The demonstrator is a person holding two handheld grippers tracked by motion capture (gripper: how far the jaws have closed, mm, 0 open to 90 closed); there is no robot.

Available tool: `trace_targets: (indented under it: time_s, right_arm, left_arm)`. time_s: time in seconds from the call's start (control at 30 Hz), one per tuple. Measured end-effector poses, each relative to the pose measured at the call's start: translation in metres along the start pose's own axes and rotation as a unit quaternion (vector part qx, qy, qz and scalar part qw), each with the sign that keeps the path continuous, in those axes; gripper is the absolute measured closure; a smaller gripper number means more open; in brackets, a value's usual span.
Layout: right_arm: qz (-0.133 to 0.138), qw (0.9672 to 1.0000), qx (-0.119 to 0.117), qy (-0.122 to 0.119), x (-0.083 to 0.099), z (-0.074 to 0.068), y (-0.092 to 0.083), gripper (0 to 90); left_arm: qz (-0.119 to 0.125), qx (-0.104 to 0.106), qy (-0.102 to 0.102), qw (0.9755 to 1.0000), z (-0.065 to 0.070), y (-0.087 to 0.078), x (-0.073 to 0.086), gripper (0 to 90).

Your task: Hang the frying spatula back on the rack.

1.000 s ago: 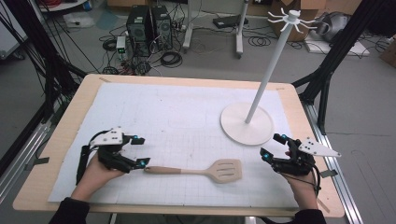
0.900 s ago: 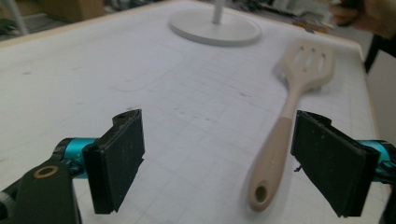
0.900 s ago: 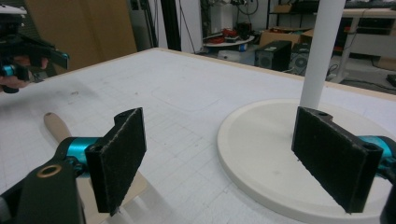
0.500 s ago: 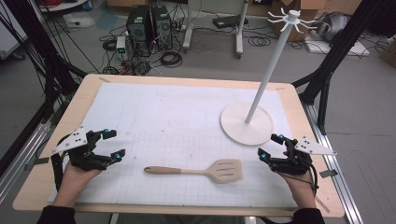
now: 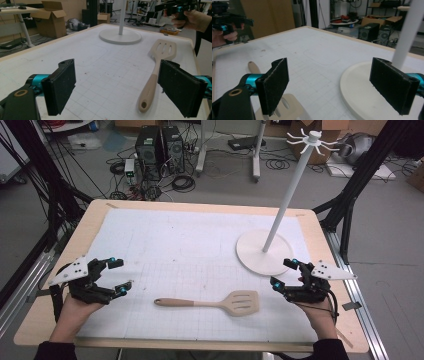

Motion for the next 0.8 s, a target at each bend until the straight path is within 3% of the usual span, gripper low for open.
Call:
trace_targets:
  time_s: [0.17, 0.2, 0.47, 0.7, 0.8]
  right_arm:
    - [-0.014, 0.9995, -0.018, -0.022, -0.013, -0.007, 0.008, 15.2]
    - [-0.017, 0.9988, -0.031, -0.032, -0.02, -0.012, 0.014, 15.4]
    - [-0.045, 0.9957, -0.052, -0.062, -0.035, -0.026, 0.036, 15.6]
    - [-0.071, 0.991, -0.079, -0.081, -0.043, -0.038, 0.059, 15.9]
    - [-0.092, 0.9867, -0.095, -0.095, -0.047, -0.046, 0.073, 15.9]
  left_arm:
    - [0.003, 0.006, -0.001, 1.0, 0.003, -0.003, -0.002, 15.4]
    - [0.005, 0.007, 0.001, 1.0, 0.003, -0.004, -0.002, 15.4]
    - [-0.003, 0.004, -0.004, 1.0, 0.0, -0.003, 0.001, 14.6]
    - [-0.004, 0.004, -0.004, 1.0, 0.0, -0.005, 0.002, 14.7]
    - [-0.006, 0.006, -0.005, 0.9999, 0.0, -0.003, 0.002, 14.8]
Point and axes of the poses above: each handheld gripper's, and its own axes: y roughly forward along the jaws, x roughly out of its underside, z roughly to its right, the point moved 3 cm from there along y, roughly forward along the jaws, and after that the axes turned 13 degrees about -z, right-handed, at the moved point
